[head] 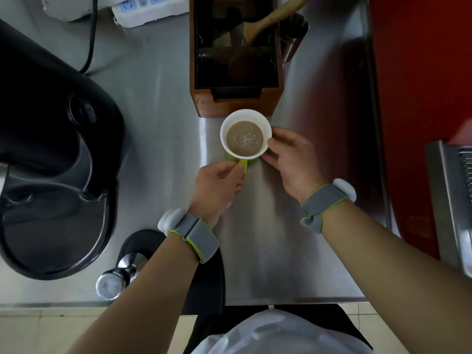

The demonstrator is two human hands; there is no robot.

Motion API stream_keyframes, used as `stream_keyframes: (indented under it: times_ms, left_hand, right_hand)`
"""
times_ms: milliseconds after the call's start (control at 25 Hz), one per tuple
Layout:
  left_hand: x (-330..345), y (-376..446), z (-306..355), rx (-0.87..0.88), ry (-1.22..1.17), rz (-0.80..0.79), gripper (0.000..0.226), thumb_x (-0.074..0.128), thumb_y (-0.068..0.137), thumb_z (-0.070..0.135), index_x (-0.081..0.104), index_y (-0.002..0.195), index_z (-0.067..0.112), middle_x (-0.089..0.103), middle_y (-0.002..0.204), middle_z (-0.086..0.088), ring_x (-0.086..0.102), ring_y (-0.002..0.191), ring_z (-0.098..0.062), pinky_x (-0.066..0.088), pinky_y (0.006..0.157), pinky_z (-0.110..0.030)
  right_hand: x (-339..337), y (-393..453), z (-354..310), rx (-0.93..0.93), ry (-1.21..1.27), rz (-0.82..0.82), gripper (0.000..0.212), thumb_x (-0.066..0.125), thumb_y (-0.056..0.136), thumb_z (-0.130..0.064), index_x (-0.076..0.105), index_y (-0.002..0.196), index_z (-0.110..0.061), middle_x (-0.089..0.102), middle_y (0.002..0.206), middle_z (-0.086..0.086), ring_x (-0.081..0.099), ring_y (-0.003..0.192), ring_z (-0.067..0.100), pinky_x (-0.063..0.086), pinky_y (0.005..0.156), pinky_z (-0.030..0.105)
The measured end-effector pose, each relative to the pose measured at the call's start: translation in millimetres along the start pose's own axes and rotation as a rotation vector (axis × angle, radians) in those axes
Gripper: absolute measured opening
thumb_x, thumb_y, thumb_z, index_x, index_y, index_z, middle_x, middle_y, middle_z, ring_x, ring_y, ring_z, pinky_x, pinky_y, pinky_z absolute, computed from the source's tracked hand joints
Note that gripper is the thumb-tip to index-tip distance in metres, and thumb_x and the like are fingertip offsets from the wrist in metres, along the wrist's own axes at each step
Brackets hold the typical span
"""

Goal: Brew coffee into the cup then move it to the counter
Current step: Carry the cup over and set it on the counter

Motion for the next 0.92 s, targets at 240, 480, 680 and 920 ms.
stream_keyframes:
  times_ms: [240, 480, 680, 920]
  left_hand:
    - [-1, 4, 1, 0.031, 0.075, 0.007, 0.024, 0.067, 0.089, 0.019, 0.069, 0.065, 0.019, 0.062, 0.064, -0.008, 0.054, 0.053, -0.014, 0.051, 0.053, -0.023]
    - [-2, 9, 3, 0.048, 0.081, 0.005, 0.025, 0.067, 0.088, 0.019, 0.069, 0.064, 0.022, 0.062, 0.059, -0.003, 0.054, 0.052, -0.013, 0.051, 0.053, -0.022]
    - [-2, 12, 6, 0.039, 0.048, 0.005, 0.024, 0.067, 0.088, 0.019, 0.069, 0.065, 0.02, 0.061, 0.058, -0.003, 0.053, 0.05, -0.012, 0.051, 0.051, -0.02]
    - [1, 9, 6, 0.018, 0.011, -0.001, 0.022, 0.066, 0.089, 0.017, 0.068, 0.067, 0.017, 0.061, 0.062, -0.004, 0.053, 0.051, -0.012, 0.052, 0.052, -0.019]
  right_hand:
    - [2, 2, -2, 0.004, 0.04, -0.004, 0.026, 0.054, 0.09, 0.004, 0.065, 0.113, -0.003, 0.069, 0.094, 0.003, 0.066, 0.087, 0.015, 0.056, 0.088, 0.035]
    - [6, 0, -4, 0.007, 0.07, -0.008, 0.024, 0.053, 0.09, 0.004, 0.067, 0.106, -0.007, 0.069, 0.091, 0.001, 0.066, 0.084, 0.011, 0.056, 0.087, 0.032]
    - [11, 0, -6, 0.007, 0.072, -0.014, 0.026, 0.051, 0.091, 0.003, 0.069, 0.095, -0.015, 0.069, 0.092, 0.002, 0.065, 0.091, 0.016, 0.055, 0.086, 0.03]
    - [10, 0, -4, 0.002, 0.058, 0.006, 0.029, 0.049, 0.092, 0.002, 0.069, 0.094, -0.019, 0.069, 0.091, -0.001, 0.065, 0.09, 0.015, 0.056, 0.08, 0.025]
Point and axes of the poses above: each hand's wrist, its own y-axis towards the middle knuckle, its own x-axis out of the palm, z = x × y, the point moved 10 cm from there along y, towards the middle knuckle
